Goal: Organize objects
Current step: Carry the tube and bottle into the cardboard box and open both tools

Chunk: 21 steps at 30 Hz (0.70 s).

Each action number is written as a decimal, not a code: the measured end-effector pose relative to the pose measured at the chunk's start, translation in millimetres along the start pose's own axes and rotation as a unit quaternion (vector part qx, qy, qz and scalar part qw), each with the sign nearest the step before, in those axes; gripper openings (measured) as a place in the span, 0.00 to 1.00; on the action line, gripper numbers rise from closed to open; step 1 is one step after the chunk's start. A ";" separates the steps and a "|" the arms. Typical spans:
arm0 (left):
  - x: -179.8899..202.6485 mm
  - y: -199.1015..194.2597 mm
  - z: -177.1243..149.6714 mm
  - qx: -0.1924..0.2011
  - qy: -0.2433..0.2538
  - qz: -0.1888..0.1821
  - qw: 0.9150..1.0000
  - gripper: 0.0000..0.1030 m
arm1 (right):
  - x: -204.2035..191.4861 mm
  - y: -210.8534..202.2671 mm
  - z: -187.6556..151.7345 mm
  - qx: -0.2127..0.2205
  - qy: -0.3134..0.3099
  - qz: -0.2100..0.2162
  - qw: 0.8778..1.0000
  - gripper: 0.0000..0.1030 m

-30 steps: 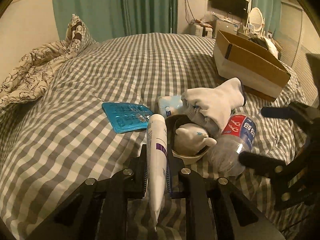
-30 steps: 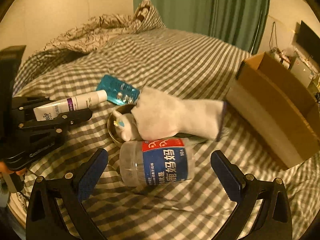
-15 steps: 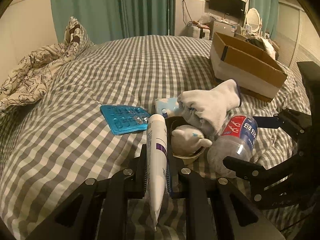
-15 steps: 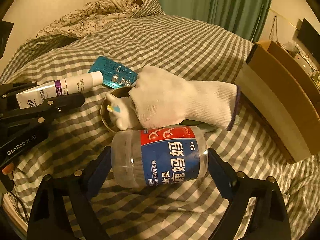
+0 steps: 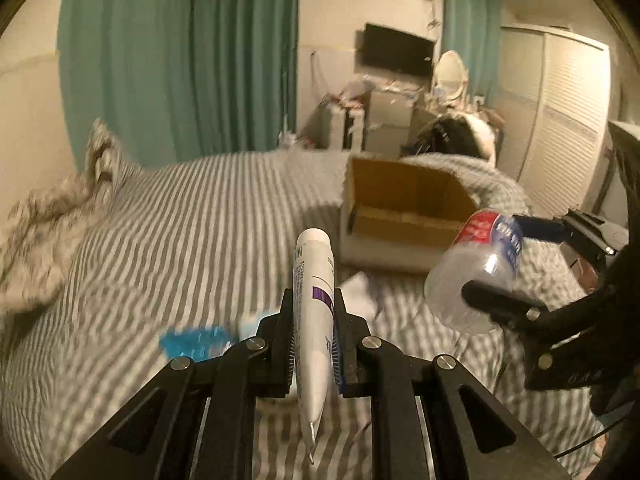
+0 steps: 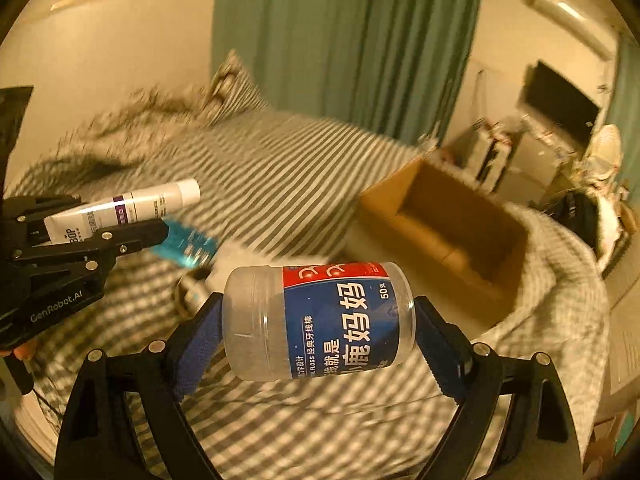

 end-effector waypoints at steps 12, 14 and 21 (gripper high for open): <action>69.3 72.3 115.3 0.006 0.051 -0.048 0.998 0.14 | 115.2 -30.0 91.7 0.071 0.047 -0.072 0.994 0.88; 80.6 97.8 122.2 -0.010 0.051 -0.061 0.997 0.14 | 133.9 -15.4 100.0 0.068 0.055 -0.073 0.993 0.88; 110.4 181.2 117.7 -0.058 0.057 -0.068 0.994 0.14 | 196.2 55.9 97.0 0.031 0.092 -0.088 0.991 0.88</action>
Point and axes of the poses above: each gripper's, at about its wrist camera, not at the fingertips, and y roughly the way its jaws point, x to its right, z to its top, the point moved 6 cm from there along y, roughly the way its jaws point, and after that the axes turned 6 degrees about z, right-handed, at the moved point
